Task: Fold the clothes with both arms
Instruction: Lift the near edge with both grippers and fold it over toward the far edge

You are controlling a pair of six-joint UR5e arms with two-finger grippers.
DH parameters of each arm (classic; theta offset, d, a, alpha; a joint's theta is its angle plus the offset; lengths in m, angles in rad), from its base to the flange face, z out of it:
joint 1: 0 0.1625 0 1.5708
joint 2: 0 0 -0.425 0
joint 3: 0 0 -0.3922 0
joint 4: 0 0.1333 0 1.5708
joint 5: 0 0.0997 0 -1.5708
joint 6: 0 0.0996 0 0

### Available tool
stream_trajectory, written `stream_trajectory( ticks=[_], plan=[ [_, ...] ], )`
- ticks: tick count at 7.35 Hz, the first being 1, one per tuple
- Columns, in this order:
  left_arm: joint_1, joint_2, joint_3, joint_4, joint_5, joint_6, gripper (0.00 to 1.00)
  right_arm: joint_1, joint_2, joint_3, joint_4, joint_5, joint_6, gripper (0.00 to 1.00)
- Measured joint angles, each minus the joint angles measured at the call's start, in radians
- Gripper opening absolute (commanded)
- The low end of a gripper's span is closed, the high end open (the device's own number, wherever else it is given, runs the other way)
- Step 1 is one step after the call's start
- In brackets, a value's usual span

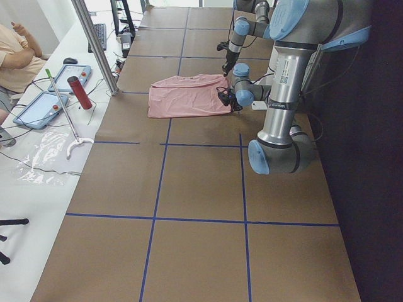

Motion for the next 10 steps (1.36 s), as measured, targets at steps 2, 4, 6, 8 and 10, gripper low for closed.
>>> stream_trajectory(
  ticks=[2, 4, 6, 8, 10],
  plan=[
    [-0.008, -0.007, -0.161, 0.142, -0.025, 0.002, 0.00, -0.085, 0.002, 0.192, -0.230, -0.022, 0.060, 0.00],
    [-0.114, -0.043, -0.214, 0.211, -0.056, 0.063, 0.00, -0.042, 0.023, 0.257, -0.350, -0.031, 0.026, 0.00],
    [-0.254, -0.131, -0.115, 0.221, -0.077, 0.165, 0.00, 0.123, 0.111, 0.155, -0.335, -0.002, -0.112, 0.00],
    [-0.348, -0.217, 0.038, 0.205, -0.073, 0.272, 0.00, 0.295, 0.180, -0.071, -0.131, 0.125, -0.207, 0.00],
    [-0.380, -0.264, 0.184, 0.124, -0.039, 0.326, 0.00, 0.380, 0.198, -0.202, -0.002, 0.213, -0.240, 0.00]
  ],
)
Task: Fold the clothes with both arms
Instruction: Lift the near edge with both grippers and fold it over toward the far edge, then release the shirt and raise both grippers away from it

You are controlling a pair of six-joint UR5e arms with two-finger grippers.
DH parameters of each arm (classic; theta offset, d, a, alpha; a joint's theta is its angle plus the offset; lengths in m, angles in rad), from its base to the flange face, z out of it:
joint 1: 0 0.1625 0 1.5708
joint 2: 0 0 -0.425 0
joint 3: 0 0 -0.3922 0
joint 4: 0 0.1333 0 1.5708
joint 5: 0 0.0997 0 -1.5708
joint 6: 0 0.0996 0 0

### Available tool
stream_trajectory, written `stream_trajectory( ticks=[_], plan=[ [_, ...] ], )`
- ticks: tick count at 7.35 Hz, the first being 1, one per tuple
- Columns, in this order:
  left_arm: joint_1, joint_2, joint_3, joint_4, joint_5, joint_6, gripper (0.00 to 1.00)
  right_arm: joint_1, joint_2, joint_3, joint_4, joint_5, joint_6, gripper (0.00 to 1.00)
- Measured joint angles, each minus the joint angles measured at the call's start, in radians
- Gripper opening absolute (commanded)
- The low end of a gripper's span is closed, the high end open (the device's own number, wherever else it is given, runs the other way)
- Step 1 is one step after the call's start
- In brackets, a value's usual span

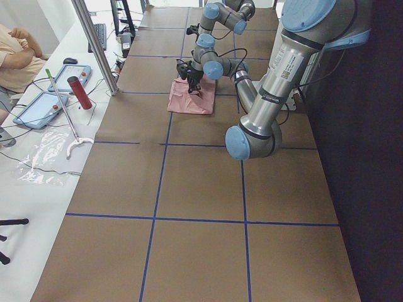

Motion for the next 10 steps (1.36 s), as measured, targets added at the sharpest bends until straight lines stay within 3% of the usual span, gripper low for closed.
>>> stream_trajectory(
  ticks=[2, 3, 4, 5, 6, 7, 10],
  plan=[
    [-0.004, -0.021, 0.106, -0.100, 0.033, 0.011, 0.00, 0.021, 0.015, -0.078, 0.041, 0.013, -0.029, 0.04],
    [-0.006, -0.049, 0.175, -0.144, 0.056, 0.030, 0.30, 0.029, 0.025, -0.140, 0.088, 0.014, -0.039, 0.96],
    [-0.015, -0.079, 0.265, -0.207, 0.086, 0.071, 0.67, 0.043, 0.057, -0.258, 0.182, 0.014, -0.048, 1.00],
    [-0.042, -0.096, 0.363, -0.305, 0.115, 0.132, 0.87, 0.072, 0.115, -0.430, 0.314, 0.013, -0.069, 1.00],
    [-0.073, -0.097, 0.426, -0.386, 0.132, 0.193, 0.88, 0.115, 0.160, -0.546, 0.404, 0.024, -0.115, 1.00],
    [-0.093, -0.091, 0.452, -0.445, 0.139, 0.228, 0.88, 0.159, 0.172, -0.595, 0.446, 0.060, -0.175, 1.00],
    [-0.120, -0.025, 0.393, -0.498, 0.134, 0.273, 0.88, 0.214, 0.097, -0.555, 0.469, 0.129, -0.258, 1.00]
  ],
)
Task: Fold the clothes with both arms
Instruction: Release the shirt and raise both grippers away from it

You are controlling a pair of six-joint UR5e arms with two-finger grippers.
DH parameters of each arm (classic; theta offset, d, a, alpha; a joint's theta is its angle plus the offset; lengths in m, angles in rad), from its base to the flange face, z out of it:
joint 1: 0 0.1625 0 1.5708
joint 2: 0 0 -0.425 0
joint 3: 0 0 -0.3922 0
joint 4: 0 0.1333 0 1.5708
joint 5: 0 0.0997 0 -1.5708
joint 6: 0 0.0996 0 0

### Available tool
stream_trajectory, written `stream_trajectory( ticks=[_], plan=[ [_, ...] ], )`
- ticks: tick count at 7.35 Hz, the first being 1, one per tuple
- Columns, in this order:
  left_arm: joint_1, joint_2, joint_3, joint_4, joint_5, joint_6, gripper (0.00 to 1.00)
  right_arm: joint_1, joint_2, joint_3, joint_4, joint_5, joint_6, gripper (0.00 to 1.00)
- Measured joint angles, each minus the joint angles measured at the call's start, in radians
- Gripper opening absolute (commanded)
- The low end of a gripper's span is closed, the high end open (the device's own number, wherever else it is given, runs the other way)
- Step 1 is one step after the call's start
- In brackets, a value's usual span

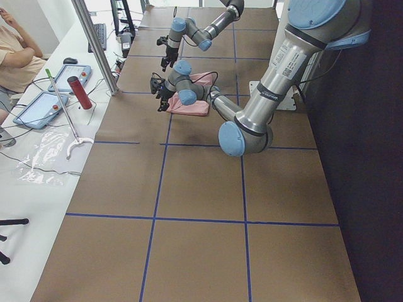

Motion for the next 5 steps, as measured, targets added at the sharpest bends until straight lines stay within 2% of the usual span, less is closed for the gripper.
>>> stream_trajectory(
  ticks=[1, 2, 4, 5],
  plan=[
    [-0.034, 0.037, -0.034, -0.005, -0.035, 0.067, 0.94, 0.042, -0.046, 0.032, 0.000, 0.040, -0.081, 1.00],
    [-0.084, 0.071, -0.052, -0.011, -0.114, 0.164, 1.00, 0.108, -0.095, 0.048, 0.001, 0.114, -0.207, 1.00],
    [-0.271, 0.173, -0.064, -0.021, -0.385, 0.507, 1.00, 0.292, -0.205, 0.056, -0.005, 0.305, -0.541, 1.00],
    [-0.379, 0.233, -0.062, -0.016, -0.491, 0.718, 1.00, 0.397, -0.257, 0.057, -0.020, 0.403, -0.710, 1.00]
  ],
)
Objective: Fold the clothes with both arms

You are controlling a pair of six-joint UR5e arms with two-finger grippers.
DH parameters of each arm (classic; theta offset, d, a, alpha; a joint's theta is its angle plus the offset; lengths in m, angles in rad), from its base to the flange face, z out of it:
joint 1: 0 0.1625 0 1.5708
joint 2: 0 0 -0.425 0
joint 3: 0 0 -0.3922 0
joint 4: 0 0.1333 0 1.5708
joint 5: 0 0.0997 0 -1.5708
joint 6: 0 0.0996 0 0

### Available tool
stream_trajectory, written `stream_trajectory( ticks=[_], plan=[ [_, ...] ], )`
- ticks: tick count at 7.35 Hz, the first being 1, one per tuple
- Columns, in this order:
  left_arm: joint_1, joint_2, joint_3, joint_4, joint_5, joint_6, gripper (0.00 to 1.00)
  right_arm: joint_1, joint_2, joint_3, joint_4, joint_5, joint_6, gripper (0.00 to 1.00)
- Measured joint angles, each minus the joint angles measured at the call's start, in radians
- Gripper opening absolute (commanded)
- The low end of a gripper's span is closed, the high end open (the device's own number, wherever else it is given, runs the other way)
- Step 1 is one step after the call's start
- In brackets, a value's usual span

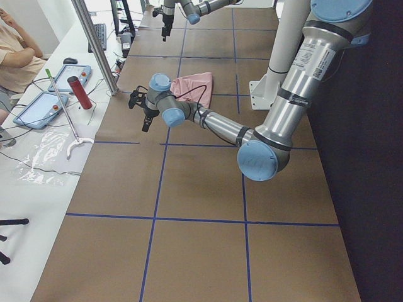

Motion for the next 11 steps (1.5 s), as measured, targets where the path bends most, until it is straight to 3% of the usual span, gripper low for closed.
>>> stream_trajectory(
  ticks=[2, 5, 7, 8, 11],
  plan=[
    [-0.207, 0.109, 0.003, 0.054, -0.139, 0.365, 1.00, 0.182, -0.105, 0.006, -0.077, 0.118, -0.362, 1.00],
    [-0.441, 0.198, -0.037, 0.274, -0.244, 0.738, 1.00, 0.336, -0.163, 0.024, -0.328, 0.131, -0.787, 1.00],
    [-0.519, 0.244, -0.172, 0.561, -0.261, 0.842, 1.00, 0.363, -0.215, 0.093, -0.425, 0.134, -0.873, 1.00],
    [-0.530, 0.292, -0.227, 0.614, -0.263, 0.854, 1.00, 0.365, -0.232, 0.118, -0.437, 0.137, -0.881, 1.00],
    [-0.532, 0.393, -0.297, 0.581, -0.269, 0.848, 1.00, 0.365, -0.261, 0.159, -0.439, 0.138, -0.882, 1.00]
  ],
)
